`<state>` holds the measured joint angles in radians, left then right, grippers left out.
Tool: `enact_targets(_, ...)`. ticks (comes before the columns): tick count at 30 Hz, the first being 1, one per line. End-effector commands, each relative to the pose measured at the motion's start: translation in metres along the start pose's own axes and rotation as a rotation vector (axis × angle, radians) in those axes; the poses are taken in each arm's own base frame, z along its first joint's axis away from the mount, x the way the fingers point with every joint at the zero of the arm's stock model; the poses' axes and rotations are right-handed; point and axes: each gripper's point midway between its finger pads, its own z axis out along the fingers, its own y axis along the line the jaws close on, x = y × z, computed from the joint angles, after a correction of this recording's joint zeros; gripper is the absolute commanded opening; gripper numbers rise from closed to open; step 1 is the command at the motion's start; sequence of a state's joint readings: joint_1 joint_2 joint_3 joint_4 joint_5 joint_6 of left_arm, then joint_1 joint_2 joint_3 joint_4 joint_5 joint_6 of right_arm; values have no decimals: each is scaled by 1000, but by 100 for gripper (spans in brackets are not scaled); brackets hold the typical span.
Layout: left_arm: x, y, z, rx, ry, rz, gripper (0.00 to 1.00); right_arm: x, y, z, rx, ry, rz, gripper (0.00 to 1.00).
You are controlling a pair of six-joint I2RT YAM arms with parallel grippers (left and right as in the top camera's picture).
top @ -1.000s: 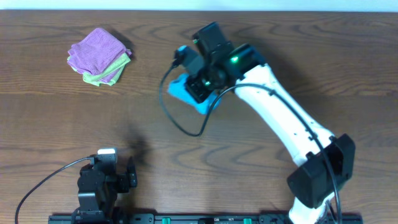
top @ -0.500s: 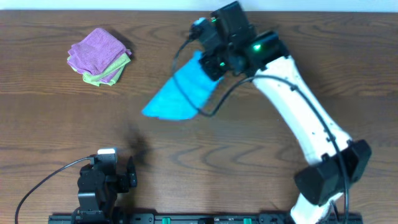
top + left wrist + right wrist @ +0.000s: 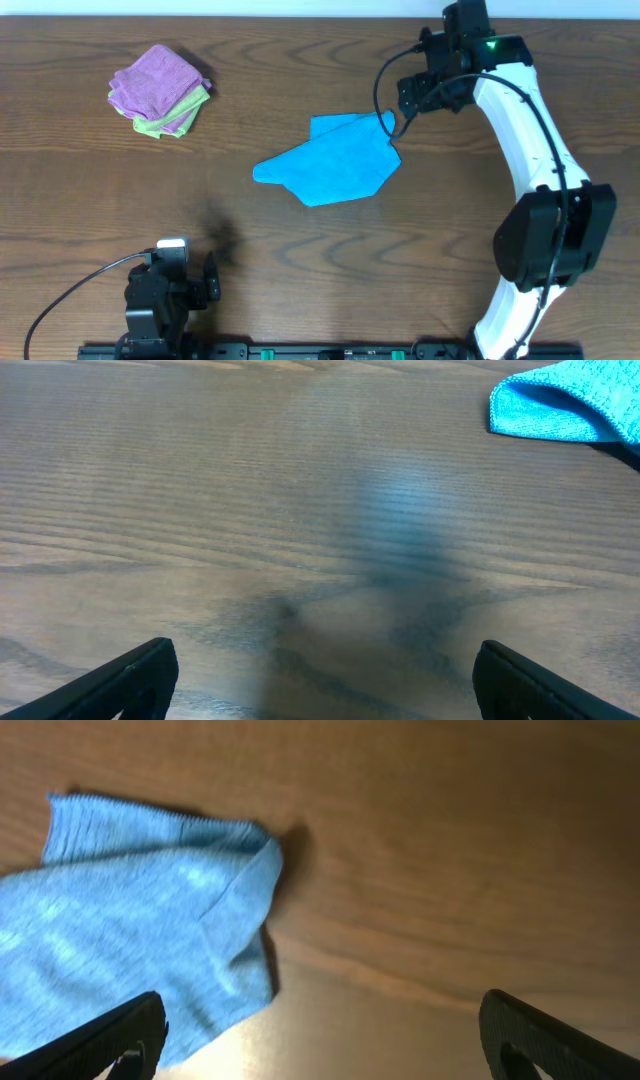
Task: Fold the cloth
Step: 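Grasp the blue cloth's corner again with the right gripper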
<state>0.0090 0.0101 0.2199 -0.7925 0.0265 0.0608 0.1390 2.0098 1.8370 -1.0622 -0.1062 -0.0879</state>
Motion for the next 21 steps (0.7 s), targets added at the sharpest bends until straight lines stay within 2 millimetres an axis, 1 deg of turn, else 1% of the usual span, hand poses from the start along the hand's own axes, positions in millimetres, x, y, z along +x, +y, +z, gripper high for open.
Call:
enact_targets(1,20,1,7,-8,63,30,95,1,18,-6,-89,-2,-39,98)
enact_targets(2,20,1,7,-8,63,30,95,3,21,-6,-106,4,-48,97)
enact_targets(5,20,1,7,-8,63,30,95,10,31,0,-146,22,-58,88)
enact_targets(8,20,1,7,-9,62,30,95,19,31,15,-149,44,-56,82)
enact_targets(11,16,1,8,-8,44,29,95,34,32,32,-154,77,-55,76)
enact_targets(12,14,1,8,-7,39,29,95,40,32,39,-158,89,-52,75)
enact_targets(15,9,-1,8,4,15,23,95,49,39,50,-205,98,-58,72)
enact_targets(17,3,-3,8,18,-8,8,95,52,43,56,-222,96,-60,72)
enact_targets(21,-6,-15,7,86,-42,8,95,57,49,66,-229,99,-73,72)
